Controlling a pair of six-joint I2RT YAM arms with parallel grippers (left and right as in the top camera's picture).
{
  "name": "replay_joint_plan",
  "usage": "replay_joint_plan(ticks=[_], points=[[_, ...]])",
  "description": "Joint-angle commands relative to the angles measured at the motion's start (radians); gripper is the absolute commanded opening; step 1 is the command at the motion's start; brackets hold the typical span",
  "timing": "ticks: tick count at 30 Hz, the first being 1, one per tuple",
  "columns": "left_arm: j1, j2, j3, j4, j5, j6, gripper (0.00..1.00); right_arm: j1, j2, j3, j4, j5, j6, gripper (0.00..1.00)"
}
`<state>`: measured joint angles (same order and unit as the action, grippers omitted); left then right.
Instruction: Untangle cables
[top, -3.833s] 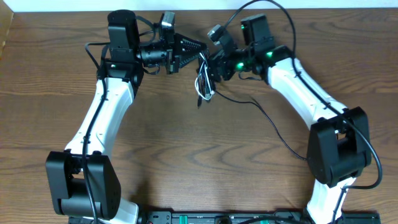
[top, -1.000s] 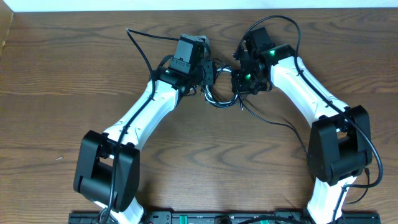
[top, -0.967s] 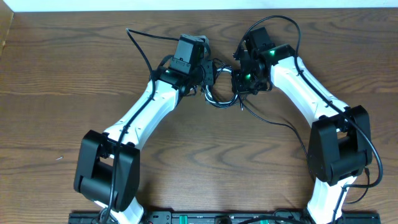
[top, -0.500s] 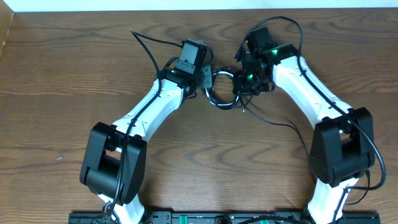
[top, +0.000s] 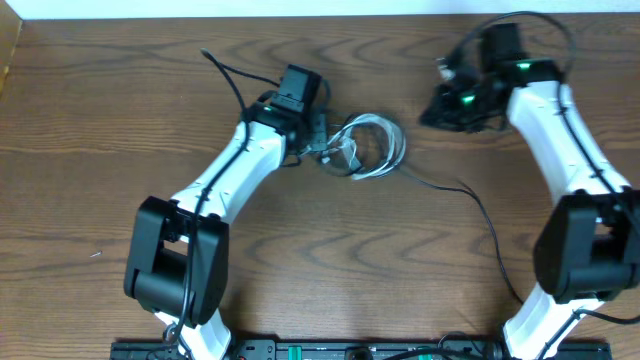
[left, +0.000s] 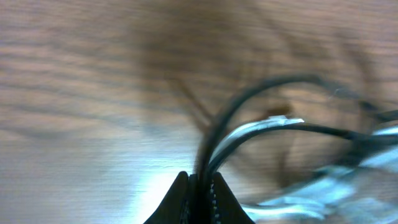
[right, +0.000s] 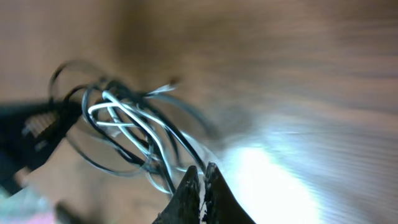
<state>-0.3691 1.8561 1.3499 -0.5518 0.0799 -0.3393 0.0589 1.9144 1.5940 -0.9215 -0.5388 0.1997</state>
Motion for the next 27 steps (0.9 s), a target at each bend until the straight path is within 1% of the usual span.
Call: replay_joint_plan(ticks=[1,3,6,7,9,10,13,14,15,16,17,22,25,27], points=[[0.054,-0.012,0.003,-0.046,0.003,0.072,0.08,-0.103,-0.04,0.006,0.026,0.056,-0.013,0.01],[0.054,-0.013,0.003,-0.058,0.092,0.146,0.07,-0.131,-0.04,0.006,0.045,0.025,-0.014,0.01],[0.054,-0.016,0.003,-0.044,0.34,0.286,0.07,-0.151,-0.04,0.006,0.054,0.007,-0.014,0.01],[0.054,-0.016,0.003,-0.029,0.423,0.313,0.08,-0.15,-0.04,0.006,0.053,-0.005,-0.027,0.01],[0.054,-0.017,0.003,0.0,0.536,0.328,0.08,-0.141,-0.04,0.006,0.053,-0.068,-0.076,0.03],[0.054,-0.018,0.003,0.023,0.595,0.328,0.07,-0.133,-0.04,0.006,0.052,-0.112,-0.1,0.07],[0.054,-0.02,0.004,0.099,0.748,0.326,0.07,-0.093,-0.04,0.006,0.05,-0.156,-0.111,0.26],[0.054,-0.022,0.005,0.121,0.775,0.312,0.07,-0.081,-0.04,0.006,0.051,-0.17,-0.11,0.33],[0.054,-0.024,0.005,0.141,0.786,0.29,0.07,-0.069,-0.04,0.006,0.051,-0.183,-0.107,0.38],[0.054,-0.026,0.005,0.17,0.784,0.241,0.07,-0.05,-0.04,0.006,0.051,-0.201,-0.096,0.42],[0.054,-0.027,0.005,0.196,0.784,0.206,0.07,-0.035,-0.04,0.006,0.051,-0.205,-0.084,0.43],[0.054,-0.03,0.005,0.309,0.779,0.065,0.07,0.041,-0.038,0.006,0.053,-0.2,0.027,0.48],[0.054,-0.037,0.005,0.355,0.716,-0.042,0.07,0.089,-0.031,0.006,0.055,-0.15,0.128,0.48],[0.054,-0.045,0.007,0.36,0.673,-0.072,0.08,0.114,-0.024,0.006,0.063,-0.113,0.175,0.48]])
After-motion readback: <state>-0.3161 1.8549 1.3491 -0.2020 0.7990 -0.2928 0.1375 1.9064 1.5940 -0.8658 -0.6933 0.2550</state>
